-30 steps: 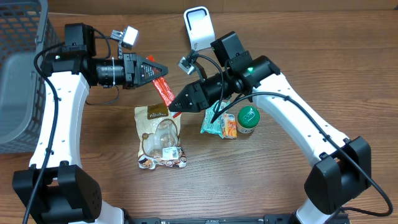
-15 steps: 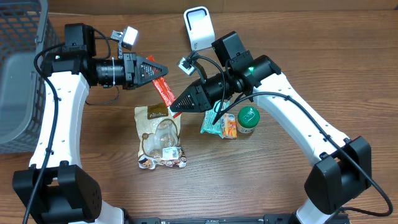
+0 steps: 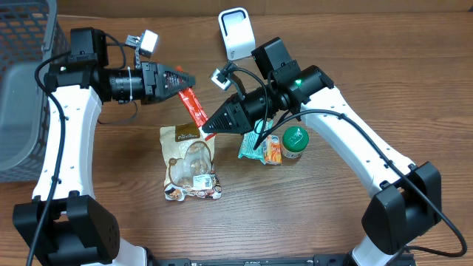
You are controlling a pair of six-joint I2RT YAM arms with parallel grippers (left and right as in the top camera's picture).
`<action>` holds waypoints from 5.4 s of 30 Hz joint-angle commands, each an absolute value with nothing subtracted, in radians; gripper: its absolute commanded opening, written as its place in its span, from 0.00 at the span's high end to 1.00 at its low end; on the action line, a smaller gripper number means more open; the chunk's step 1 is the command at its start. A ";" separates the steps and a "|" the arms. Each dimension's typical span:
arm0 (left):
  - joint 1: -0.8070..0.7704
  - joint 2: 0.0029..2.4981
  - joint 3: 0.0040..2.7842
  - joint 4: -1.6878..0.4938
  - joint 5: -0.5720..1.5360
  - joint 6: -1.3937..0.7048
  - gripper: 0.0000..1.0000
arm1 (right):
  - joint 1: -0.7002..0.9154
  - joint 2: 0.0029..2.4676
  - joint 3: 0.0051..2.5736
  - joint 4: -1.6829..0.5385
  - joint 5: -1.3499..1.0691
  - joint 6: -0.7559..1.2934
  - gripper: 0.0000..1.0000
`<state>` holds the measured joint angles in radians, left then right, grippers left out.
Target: Scan the item barcode
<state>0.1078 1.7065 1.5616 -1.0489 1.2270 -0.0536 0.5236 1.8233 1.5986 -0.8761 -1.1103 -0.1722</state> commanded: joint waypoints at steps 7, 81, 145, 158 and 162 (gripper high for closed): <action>0.126 1.706 1.564 -0.971 0.938 -0.075 0.05 | 0.521 1.814 1.604 -0.879 -1.010 -0.302 0.96; 0.211 1.707 1.564 -0.968 0.172 -0.138 0.00 | 0.493 2.144 1.944 -0.452 0.330 -0.791 0.96; 0.209 1.707 1.564 -0.968 0.172 -0.138 0.00 | 0.479 2.395 1.944 -0.161 0.727 -1.026 0.96; 0.209 1.707 1.564 -0.968 0.172 -0.138 0.00 | 0.442 1.967 1.944 -0.687 0.587 -0.482 0.96; 0.209 1.707 1.564 -0.968 0.172 -0.138 0.00 | 0.368 1.877 1.944 -0.881 0.395 -0.318 0.96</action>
<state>0.2111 1.7065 1.5616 -0.9680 0.1814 -0.1291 0.4294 1.9095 1.9381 -0.8268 0.5556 -0.5182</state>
